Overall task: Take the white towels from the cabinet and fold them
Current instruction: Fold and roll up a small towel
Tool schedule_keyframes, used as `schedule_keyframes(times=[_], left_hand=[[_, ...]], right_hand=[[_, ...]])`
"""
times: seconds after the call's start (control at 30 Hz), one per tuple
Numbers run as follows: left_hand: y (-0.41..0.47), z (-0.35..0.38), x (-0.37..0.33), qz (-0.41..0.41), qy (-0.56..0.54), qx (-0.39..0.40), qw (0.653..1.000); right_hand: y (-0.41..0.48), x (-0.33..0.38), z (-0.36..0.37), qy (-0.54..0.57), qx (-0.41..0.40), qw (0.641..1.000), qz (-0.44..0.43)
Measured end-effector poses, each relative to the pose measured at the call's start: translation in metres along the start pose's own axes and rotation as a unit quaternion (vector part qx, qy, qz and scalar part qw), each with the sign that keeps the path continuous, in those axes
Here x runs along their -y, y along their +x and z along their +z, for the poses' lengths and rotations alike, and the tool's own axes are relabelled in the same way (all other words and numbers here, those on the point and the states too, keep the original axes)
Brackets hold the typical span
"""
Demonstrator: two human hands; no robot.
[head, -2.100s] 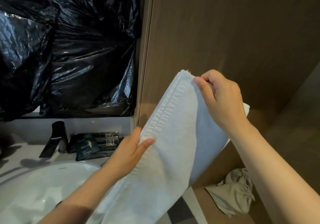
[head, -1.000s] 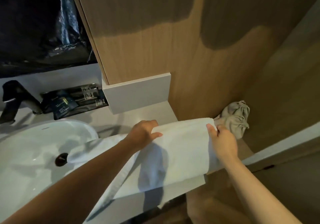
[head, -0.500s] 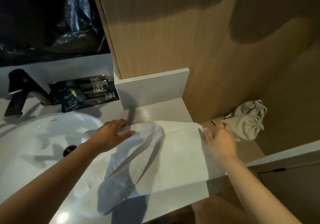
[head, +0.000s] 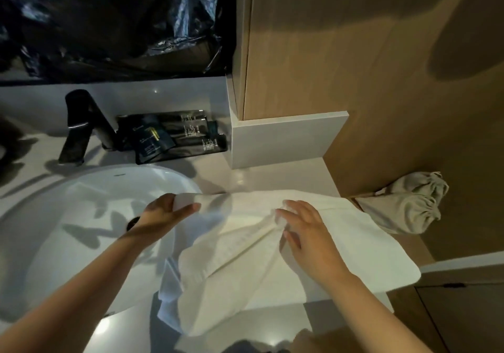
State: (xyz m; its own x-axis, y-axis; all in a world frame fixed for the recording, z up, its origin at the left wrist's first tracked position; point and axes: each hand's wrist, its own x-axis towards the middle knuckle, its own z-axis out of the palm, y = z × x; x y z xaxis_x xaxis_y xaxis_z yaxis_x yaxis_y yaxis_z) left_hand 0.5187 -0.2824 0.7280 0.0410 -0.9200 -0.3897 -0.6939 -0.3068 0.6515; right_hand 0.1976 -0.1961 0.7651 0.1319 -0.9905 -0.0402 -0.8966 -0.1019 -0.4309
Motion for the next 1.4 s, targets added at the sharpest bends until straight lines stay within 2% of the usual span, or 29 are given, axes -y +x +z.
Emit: schedule_keyframes(times=[0.13, 0.23, 0.33, 0.43, 0.57, 0.67, 0.73, 0.87, 1.0, 1.13, 1.23, 1.4], left_hand=[[0.016, 0.003, -0.007, 0.019, -0.032, -0.031, 0.999], [0.029, 0.008, -0.012, 0.024, -0.037, -0.003, 0.999], [0.034, 0.019, -0.011, -0.014, -0.09, 0.047, 0.995], [0.031, 0.022, -0.009, -0.009, -0.128, 0.044, 0.991], [0.007, 0.008, -0.002, -0.027, -0.178, 0.039, 0.983], [-0.022, -0.005, 0.009, 0.04, -0.09, -0.037, 0.994], [-0.043, -0.012, 0.019, 0.05, -0.089, -0.025, 0.994], [-0.066, -0.012, 0.037, 0.005, -0.19, 0.02, 0.982], [-0.068, -0.005, 0.034, -0.036, -0.271, 0.045, 0.961], [-0.076, -0.003, 0.037, 0.021, -0.226, 0.098, 0.969], [-0.08, -0.001, 0.035, 0.049, -0.233, 0.103, 0.966], [-0.076, -0.007, 0.032, 0.059, -0.23, 0.108, 0.965]], right_hand=[[0.001, 0.002, -0.002, -0.015, 0.089, 0.993, -0.078], [0.002, 0.006, 0.001, -0.019, 0.11, 0.989, -0.099], [0.009, 0.015, 0.005, 0.014, 0.067, 0.996, -0.063], [0.026, 0.025, 0.01, 0.033, 0.039, 0.999, -0.015], [0.037, 0.03, 0.016, -0.008, 0.067, 0.998, 0.011], [0.034, 0.026, 0.01, 0.033, 0.111, 0.993, -0.002], [0.031, 0.025, 0.001, 0.079, 0.123, 0.989, -0.012], [0.034, 0.047, -0.003, 0.14, 0.157, 0.977, -0.037], [0.042, 0.066, 0.014, 0.111, 0.204, 0.97, -0.07], [0.046, 0.061, 0.019, 0.106, 0.211, 0.971, -0.049], [0.052, 0.058, 0.021, 0.104, 0.201, 0.973, -0.052], [0.075, 0.062, 0.018, 0.016, 0.189, 0.975, -0.113]])
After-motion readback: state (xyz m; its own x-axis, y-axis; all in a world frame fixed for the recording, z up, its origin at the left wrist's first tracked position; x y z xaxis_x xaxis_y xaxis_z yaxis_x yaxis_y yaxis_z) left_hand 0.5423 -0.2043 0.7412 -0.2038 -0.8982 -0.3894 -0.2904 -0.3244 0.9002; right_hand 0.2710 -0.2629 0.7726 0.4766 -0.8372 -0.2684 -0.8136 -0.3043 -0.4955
